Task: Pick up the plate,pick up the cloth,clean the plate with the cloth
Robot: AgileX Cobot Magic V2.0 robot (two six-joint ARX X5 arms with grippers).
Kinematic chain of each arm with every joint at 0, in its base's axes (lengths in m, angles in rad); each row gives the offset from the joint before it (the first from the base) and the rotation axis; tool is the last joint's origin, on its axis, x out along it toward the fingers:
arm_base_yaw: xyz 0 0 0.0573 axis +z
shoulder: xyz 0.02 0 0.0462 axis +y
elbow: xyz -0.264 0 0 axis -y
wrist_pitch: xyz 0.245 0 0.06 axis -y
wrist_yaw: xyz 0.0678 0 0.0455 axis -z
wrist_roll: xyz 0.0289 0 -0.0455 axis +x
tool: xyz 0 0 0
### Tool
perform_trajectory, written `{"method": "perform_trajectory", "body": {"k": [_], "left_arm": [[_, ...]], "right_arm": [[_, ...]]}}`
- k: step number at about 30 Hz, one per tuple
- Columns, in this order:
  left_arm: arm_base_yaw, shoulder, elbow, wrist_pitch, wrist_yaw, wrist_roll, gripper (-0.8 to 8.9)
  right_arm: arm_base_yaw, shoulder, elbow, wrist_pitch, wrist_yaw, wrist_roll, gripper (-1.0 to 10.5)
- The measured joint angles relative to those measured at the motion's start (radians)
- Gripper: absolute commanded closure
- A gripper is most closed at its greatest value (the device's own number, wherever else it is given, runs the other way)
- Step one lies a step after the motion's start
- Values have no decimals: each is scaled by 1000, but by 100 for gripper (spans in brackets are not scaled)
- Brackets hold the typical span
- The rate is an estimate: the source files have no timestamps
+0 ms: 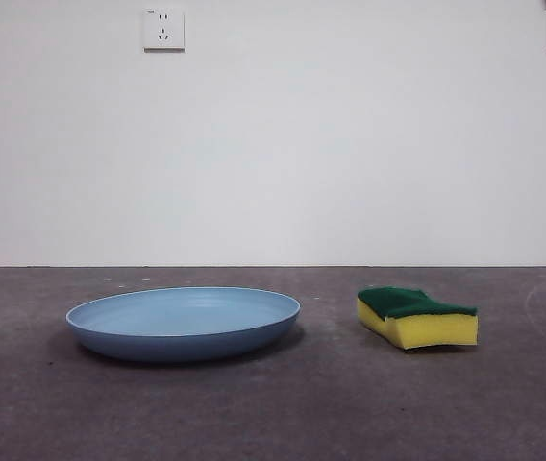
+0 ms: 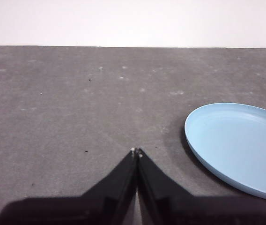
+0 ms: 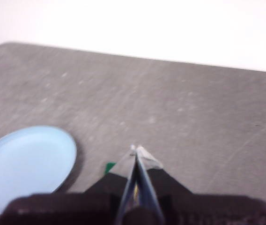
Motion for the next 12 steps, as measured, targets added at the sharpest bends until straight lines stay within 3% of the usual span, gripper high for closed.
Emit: {"method": "perform_trajectory", "body": {"k": [6,12], "left_arm": [[0,0,0,0,0,0,814],[0,0,0,0,0,0,814]], "right_arm": [[-257,-163,-163,77,-180,-14,946],[-330,-339,-383,243,-221,-17,946]]}}
